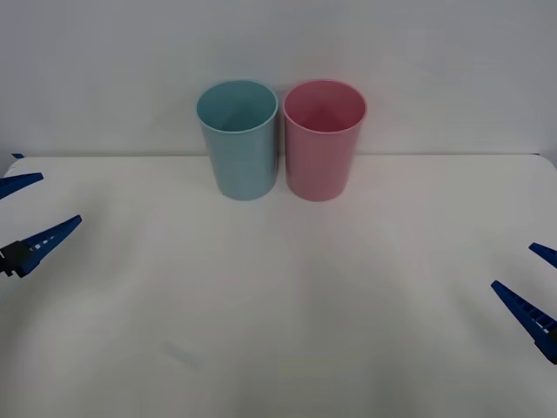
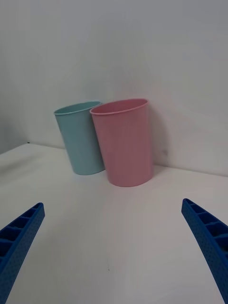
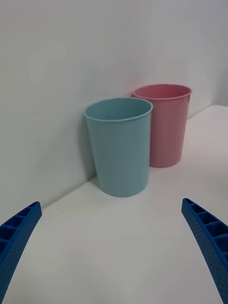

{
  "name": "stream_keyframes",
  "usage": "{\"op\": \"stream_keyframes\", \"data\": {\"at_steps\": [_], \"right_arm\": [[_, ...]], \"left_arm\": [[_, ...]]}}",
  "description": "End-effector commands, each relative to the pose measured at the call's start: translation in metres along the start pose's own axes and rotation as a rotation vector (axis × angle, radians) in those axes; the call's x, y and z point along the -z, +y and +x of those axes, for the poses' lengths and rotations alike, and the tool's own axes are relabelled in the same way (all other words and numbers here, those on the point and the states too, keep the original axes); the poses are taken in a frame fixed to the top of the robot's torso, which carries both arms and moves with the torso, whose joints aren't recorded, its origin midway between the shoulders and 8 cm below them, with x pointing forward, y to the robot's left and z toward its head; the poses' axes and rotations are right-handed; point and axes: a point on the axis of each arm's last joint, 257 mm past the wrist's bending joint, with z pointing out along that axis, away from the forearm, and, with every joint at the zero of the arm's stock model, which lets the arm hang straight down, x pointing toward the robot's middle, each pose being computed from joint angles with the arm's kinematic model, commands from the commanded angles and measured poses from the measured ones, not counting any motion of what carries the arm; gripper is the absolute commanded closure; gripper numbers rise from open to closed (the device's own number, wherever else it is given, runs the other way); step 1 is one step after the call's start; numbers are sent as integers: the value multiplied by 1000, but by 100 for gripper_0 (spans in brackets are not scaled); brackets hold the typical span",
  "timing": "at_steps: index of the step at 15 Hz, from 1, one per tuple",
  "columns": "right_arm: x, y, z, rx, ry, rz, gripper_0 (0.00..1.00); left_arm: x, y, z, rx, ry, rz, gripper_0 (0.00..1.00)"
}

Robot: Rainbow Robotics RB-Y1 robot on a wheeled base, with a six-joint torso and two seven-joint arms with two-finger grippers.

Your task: Grasp the object on the table and drop it into the matching bin: aluminum can to the light blue bin, PET bottle to the pink bin.

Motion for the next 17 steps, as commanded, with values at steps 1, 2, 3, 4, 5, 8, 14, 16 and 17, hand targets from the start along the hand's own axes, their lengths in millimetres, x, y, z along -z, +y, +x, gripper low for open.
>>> {"op": "stream_keyframes", "data": {"at_steps": [1,2,3,4,5,8,14,16,17], "right_arm": [[0,0,0,0,0,0,0],[0,0,0,0,0,0,0],[0,0,0,0,0,0,0],[0,0,0,0,0,0,0],[0,0,0,0,0,0,0],[0,0,0,0,0,0,0],[0,0,0,0,0,0,0],[0,0,0,0,0,0,0],[0,0,0,0,0,0,0]], "left_arm": [[24,-10,16,20,28,4,0],[30,-13,21,32,33,1,0],[38,-17,26,54,33,-3,0],[45,-20,30,69,34,-6,0],[52,-24,33,82,37,-8,0],[72,-33,44,118,53,-17,0],[84,-46,57,169,68,-23,0],[84,-46,57,169,68,-23,0],[84,-46,57,169,68,-23,0]]}}
